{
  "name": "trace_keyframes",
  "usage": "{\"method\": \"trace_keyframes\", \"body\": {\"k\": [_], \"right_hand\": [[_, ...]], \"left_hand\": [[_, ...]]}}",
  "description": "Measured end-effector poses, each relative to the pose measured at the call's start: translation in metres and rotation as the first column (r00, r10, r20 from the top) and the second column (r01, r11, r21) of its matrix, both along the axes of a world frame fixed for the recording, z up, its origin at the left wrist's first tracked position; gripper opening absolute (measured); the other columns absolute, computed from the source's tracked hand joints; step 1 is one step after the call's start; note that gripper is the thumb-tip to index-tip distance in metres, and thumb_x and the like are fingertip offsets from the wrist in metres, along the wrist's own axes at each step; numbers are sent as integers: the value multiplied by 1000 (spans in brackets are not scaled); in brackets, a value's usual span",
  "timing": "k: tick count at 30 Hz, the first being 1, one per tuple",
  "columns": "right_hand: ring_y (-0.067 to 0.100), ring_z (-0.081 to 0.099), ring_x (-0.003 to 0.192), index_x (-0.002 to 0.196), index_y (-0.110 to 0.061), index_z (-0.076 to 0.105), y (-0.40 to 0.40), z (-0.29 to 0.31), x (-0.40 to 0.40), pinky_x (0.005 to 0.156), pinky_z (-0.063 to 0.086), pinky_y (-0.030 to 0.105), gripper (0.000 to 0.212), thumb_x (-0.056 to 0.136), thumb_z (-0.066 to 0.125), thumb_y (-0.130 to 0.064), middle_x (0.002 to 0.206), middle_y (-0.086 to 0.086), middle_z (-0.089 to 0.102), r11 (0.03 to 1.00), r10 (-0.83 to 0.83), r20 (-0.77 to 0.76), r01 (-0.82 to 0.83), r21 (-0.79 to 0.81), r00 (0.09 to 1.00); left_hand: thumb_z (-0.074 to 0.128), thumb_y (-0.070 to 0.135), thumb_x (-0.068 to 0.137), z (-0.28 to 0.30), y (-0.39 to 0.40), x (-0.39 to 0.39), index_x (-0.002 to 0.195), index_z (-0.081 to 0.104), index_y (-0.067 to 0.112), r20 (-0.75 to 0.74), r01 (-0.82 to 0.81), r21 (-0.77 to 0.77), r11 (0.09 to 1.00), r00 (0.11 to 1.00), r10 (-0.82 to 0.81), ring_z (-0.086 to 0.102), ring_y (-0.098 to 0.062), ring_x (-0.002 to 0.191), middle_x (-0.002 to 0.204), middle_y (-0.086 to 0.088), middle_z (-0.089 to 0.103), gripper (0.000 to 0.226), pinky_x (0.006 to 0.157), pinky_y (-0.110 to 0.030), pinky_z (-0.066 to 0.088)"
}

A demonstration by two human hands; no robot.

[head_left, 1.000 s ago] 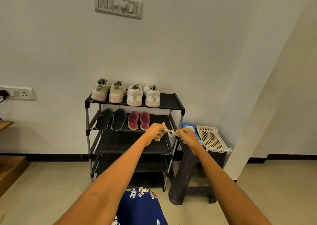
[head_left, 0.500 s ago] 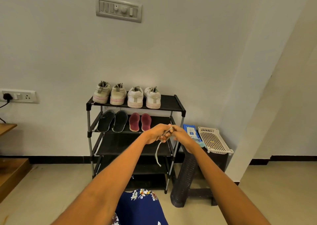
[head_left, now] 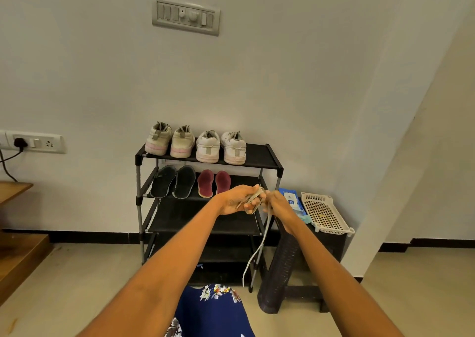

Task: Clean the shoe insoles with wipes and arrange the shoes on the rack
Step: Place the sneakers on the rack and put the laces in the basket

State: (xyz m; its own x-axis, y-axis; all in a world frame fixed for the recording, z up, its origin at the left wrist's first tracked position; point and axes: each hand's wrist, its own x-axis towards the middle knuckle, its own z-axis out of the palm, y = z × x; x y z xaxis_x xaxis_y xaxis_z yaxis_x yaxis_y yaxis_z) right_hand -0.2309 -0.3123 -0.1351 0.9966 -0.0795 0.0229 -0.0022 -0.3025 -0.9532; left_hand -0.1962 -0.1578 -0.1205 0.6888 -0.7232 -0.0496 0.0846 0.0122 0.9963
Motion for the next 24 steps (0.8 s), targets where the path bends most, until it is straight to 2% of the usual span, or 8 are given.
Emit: {"method": "trace_keyframes", "body": {"k": [4, 7, 9, 13, 16, 19, 21, 24], "right_hand": [[8, 49, 61, 98, -13, 45, -4, -7, 6, 60, 48, 21, 20, 101, 36, -31, 73, 3, 50, 997, -44, 22, 46, -56, 999], [8, 40, 57, 97, -17, 47, 2, -11, 1, 50, 37, 21, 19, 101, 35, -31, 71, 1, 44, 981, 48, -16, -50, -186, 999], [8, 37, 55, 96, -21, 50, 5, -14, -4, 48, 33, 21, 19, 102, 33, -30, 69, 0, 43, 970, 93, -28, -97, -223, 995], [5, 45, 62, 95, -21, 60, -2, -10, -14, 55, 38, 11, 27, 101, 35, -27, 75, -5, 50, 884, 227, -23, -216, -415, 974], [2, 48, 65, 85, -21, 59, -3, 4, -21, 64, 38, 13, 24, 100, 40, -24, 71, -12, 51, 850, 284, -32, -267, -454, 958], [9, 52, 73, 87, -12, 59, -6, 21, -16, 69, 42, 20, 23, 98, 43, -24, 76, -2, 55, 839, 283, -12, -253, -481, 959], [12, 53, 76, 86, -9, 59, -11, 32, -13, 70, 42, 22, 29, 99, 42, -28, 79, 2, 55, 857, 214, 30, -173, -486, 976], [8, 41, 63, 68, -15, 45, -26, 40, -13, 59, 33, 20, 35, 100, 40, -31, 68, -1, 44, 867, 68, 144, 13, -498, 987]], "left_hand": [[26, 23, 104, -6, -2, 0, 97, 57, 10, -70, -78, -112, 991, 995, 71, 38, -8, 51, 62, 1, 48, 35, 56, -20, 39], [29, 22, 103, -6, -12, 1, 89, 53, 10, -239, -221, -299, 928, 959, 151, 56, -13, 60, 76, -5, 65, 31, 63, -27, 50], [27, 22, 103, -8, -17, 6, 87, 54, 9, -293, -310, -351, 884, 933, 211, 67, -23, 82, 101, -13, 69, 34, 75, -33, 55], [30, 17, 102, -15, -23, 17, 97, 53, 7, -278, -507, -247, 826, 853, 441, 56, -35, 117, 124, -20, 59, 25, 93, -40, 47], [33, 16, 100, -25, -24, 15, 105, 54, 6, -64, -445, -25, 895, 894, 443, 63, -27, 101, 112, -14, 62, 24, 82, -34, 52], [33, 18, 101, -32, -29, 3, 104, 57, 6, 173, -279, 144, 950, 952, 253, 64, -14, 75, 90, -9, 65, 27, 69, -25, 53], [31, 22, 102, -30, -32, -7, 106, 57, 7, 176, -179, 120, 976, 972, 157, 65, -14, 68, 79, -6, 65, 31, 67, -25, 53], [27, 20, 101, -18, -34, -16, 91, 57, 12, 124, -87, 53, 995, 989, 80, 46, -10, 51, 59, 2, 48, 33, 59, -23, 45]]}}
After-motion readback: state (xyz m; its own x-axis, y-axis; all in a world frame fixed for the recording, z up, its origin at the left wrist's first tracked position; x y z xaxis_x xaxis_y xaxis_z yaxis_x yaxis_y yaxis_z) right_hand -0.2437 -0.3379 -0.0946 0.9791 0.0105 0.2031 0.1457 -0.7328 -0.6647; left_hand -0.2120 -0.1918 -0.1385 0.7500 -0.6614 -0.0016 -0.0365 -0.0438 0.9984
